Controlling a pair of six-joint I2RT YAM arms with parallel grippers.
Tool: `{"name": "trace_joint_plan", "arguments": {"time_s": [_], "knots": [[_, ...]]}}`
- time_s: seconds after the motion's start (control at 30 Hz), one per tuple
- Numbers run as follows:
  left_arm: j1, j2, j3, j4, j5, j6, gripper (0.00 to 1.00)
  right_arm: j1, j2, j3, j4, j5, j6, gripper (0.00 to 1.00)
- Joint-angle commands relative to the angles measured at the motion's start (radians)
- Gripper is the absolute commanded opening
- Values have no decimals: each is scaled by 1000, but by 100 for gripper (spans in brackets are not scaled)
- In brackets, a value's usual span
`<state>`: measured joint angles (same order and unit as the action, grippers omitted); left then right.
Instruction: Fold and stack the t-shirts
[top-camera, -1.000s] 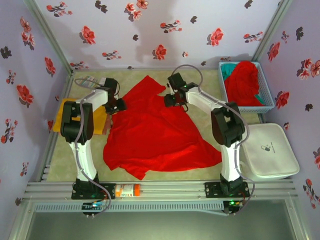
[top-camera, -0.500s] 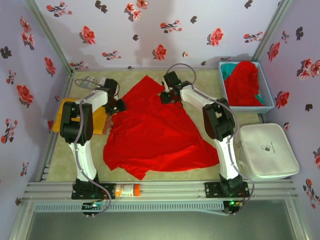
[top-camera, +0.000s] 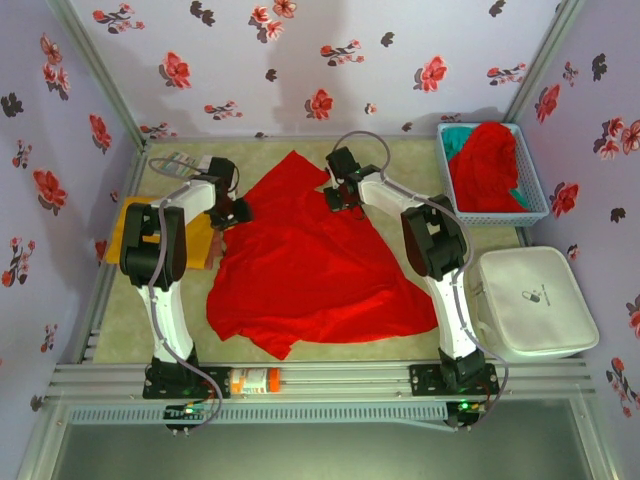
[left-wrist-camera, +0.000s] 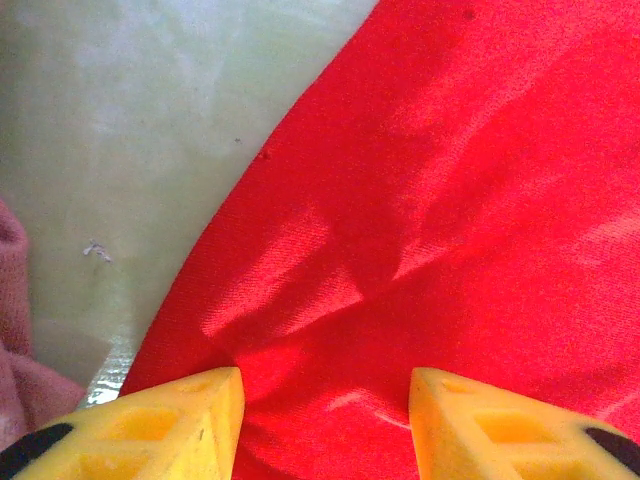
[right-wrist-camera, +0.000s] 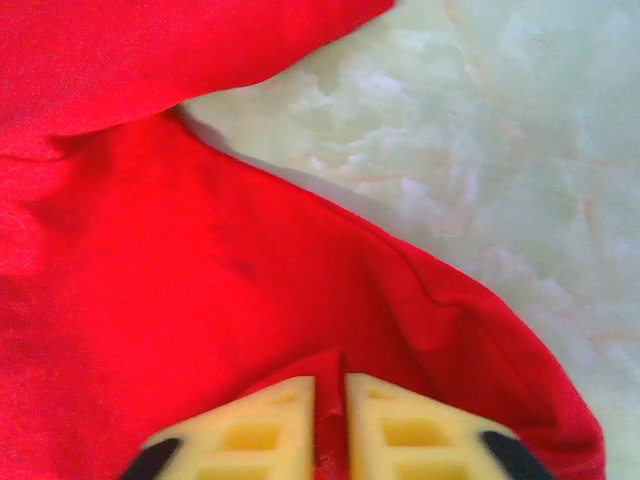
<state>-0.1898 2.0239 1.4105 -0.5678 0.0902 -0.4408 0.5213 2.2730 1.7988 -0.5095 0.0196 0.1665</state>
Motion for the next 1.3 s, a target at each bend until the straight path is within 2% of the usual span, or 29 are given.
{"name": "trace_joint_plan", "arguments": {"time_s": [0.0,0.1,0.17,0.23,0.33,0.57,1.0,1.07,1.27], "knots": [[-3,-9,-24,-37,9,13,48,1,1,-8,8,42,-1,12],[-3,-11,-27,-35,10,11,48,2,2,-7,14,52,-3,23],[-3,-11,-28,-34,10,11,48,3,11,8,6,58,-16,43],[-3,-13,-30,-35,9,11,48,9,20,25,-13,86,-25,48],[-4,-14,-31,-35,10,13,48,16,25,23,-5,101,-35,48],[-3,-8,-33,-33,12,13,48,22,51,41,-17,72,-41,35],[-3,-9,-24,-41,11,14,47,49,4,66,-47,148,-51,13],[-3,-11,-24,-43,11,17,48,49,-12,62,-44,151,-45,0],[-3,-16,-27,-44,12,19,47,46,-41,38,-41,136,-33,0]]}}
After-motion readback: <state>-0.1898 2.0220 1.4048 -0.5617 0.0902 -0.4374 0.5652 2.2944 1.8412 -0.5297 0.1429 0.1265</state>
